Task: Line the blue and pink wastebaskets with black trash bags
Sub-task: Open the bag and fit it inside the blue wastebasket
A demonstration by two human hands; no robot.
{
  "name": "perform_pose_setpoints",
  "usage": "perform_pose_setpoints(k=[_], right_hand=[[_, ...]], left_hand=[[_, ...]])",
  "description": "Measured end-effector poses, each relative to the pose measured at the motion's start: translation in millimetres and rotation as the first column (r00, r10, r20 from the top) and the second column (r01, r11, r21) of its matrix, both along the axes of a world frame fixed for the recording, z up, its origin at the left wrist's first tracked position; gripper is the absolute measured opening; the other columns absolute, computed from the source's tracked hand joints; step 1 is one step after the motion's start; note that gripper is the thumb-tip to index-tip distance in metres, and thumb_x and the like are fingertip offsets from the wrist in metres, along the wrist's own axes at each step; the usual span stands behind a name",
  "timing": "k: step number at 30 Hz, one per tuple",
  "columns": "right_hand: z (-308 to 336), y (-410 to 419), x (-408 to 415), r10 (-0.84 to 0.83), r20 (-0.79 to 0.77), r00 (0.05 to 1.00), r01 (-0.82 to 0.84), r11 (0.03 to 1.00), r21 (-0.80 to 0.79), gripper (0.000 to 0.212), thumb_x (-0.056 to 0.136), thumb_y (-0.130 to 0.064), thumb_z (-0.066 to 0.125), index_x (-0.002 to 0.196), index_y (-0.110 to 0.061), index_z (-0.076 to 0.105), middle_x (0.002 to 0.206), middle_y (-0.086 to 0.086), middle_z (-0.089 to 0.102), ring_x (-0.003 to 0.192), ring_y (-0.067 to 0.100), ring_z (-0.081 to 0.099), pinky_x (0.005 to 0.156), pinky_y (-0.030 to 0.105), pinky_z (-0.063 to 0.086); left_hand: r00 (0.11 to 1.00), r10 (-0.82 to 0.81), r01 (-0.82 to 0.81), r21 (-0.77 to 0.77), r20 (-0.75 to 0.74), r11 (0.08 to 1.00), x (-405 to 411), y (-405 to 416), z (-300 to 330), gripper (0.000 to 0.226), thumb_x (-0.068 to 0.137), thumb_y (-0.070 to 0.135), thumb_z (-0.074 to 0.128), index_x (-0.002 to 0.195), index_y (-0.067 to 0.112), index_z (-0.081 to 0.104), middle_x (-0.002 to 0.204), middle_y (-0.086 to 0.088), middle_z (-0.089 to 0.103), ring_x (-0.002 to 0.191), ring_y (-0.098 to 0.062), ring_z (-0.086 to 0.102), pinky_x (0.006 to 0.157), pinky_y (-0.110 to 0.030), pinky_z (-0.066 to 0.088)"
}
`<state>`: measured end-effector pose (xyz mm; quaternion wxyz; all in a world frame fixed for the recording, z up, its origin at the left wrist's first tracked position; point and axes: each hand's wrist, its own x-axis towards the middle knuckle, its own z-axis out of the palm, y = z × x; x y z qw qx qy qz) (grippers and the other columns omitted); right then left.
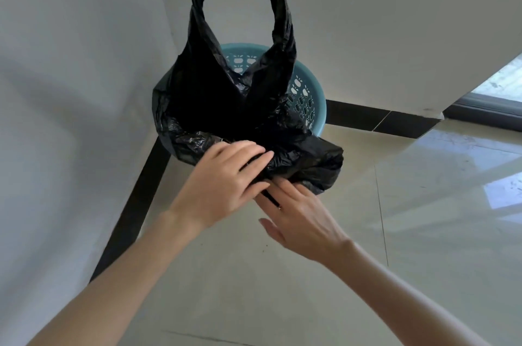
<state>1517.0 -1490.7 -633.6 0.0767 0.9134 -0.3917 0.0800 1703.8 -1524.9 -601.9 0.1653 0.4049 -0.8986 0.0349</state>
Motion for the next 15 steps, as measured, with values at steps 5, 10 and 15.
perform_pose_setpoints(k=[5, 10, 15], right_hand=[[1.3, 4.5, -8.7, 0.015, 0.156, 0.988, -0.019, 1.000, 0.024, 0.039, 0.095, -0.006, 0.029, 0.113, -0.002, 0.063, 0.115, 0.012, 0.066, 0.110, 0.026, 0.059, 0.093, 0.034, 0.048], [33.0, -22.4, -31.9, -0.058, 0.209, 0.976, 0.095, 0.980, -0.174, 0.030, 0.094, -0.004, 0.039, 0.113, -0.004, 0.062, 0.121, 0.012, 0.063, 0.117, 0.027, 0.048, 0.101, 0.034, 0.036], [29.2, -32.5, -44.1, 0.060, 0.130, 0.990, -0.031, 0.977, -0.210, 0.021, 0.088, -0.012, 0.059, 0.108, -0.007, 0.065, 0.097, 0.005, 0.069, 0.093, 0.024, 0.060, 0.089, 0.034, 0.044]], left_hand=[[0.997, 0.076, -0.076, -0.006, 0.030, 0.997, -2.5, -8.8, -24.5, 0.046, 0.080, 0.000, 0.057, 0.124, 0.012, 0.053, 0.101, 0.002, 0.068, 0.090, -0.016, 0.063, 0.075, -0.031, 0.047], [0.999, 0.031, -0.030, 0.020, -0.012, 0.999, 11.0, -14.2, -22.7, 0.049, 0.075, -0.006, 0.033, 0.115, 0.011, 0.057, 0.098, 0.000, 0.069, 0.084, -0.019, 0.065, 0.076, -0.027, 0.034], [0.996, 0.060, -0.059, 0.013, -0.073, 0.998, 45.1, -19.6, -25.4, 0.050, 0.072, -0.006, 0.029, 0.106, 0.011, 0.061, 0.095, -0.004, 0.070, 0.096, -0.014, 0.053, 0.086, -0.029, 0.032]])
